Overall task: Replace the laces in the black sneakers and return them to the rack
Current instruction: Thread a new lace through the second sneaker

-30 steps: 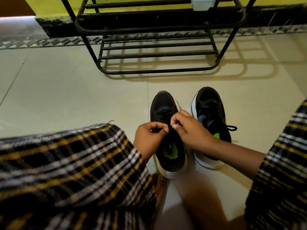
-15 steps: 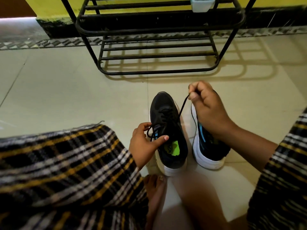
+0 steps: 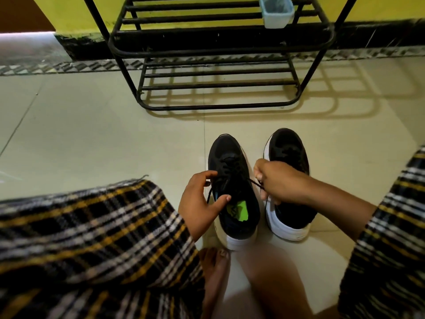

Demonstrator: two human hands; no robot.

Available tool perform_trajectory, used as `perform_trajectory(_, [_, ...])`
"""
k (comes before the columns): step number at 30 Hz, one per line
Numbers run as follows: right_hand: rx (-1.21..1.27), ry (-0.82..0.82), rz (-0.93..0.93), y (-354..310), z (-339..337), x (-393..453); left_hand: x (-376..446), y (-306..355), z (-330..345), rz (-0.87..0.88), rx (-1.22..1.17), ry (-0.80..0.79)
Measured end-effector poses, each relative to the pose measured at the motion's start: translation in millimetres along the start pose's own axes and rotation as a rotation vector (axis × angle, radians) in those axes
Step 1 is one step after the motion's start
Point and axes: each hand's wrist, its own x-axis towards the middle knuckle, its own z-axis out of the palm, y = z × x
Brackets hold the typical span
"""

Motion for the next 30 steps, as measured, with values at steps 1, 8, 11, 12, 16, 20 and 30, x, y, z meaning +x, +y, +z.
perform_trajectory(1, [0.07, -0.07, -0.022, -2.7, -3.0, -3.1, -1.8, -1.0, 0.3, -0.007, 0.009, 0.019])
perform_trajectory(8, [0.566, -0.104, -0.236, -19.4, -50.1, -29.0, -7.1, -5.6, -0.6, -0.024, 0.079, 0.061])
perform_trajectory(11, [0.701, -0.054, -0.317, -22.0, -66.1, -39.0, -5.1, -4.8, -0.9, 0.038, 0.16, 0.099])
perform_trajectory(12, [0.715, -0.039, -0.341, -22.5, -69.0, -40.5, -4.0, -5.0, -1.2, 0.087, 0.182, 0.108])
perform_trajectory(16, [0.716, -0.048, -0.399, -24.2, -70.8, -41.0, -4.2, -4.2, -1.6, 0.273, 0.251, 0.036])
perform_trajectory(20, [0.515, 0.002, -0.222, -19.8, -62.0, -31.8, -4.1, -0.8, -1.4, 0.25, 0.164, -0.092])
perform_trajectory(30, [-0.097, 0.199, -0.206, -8.9, -35.6, -17.4, -14.2, 1.9, -5.9, 0.279, 0.293, -0.143])
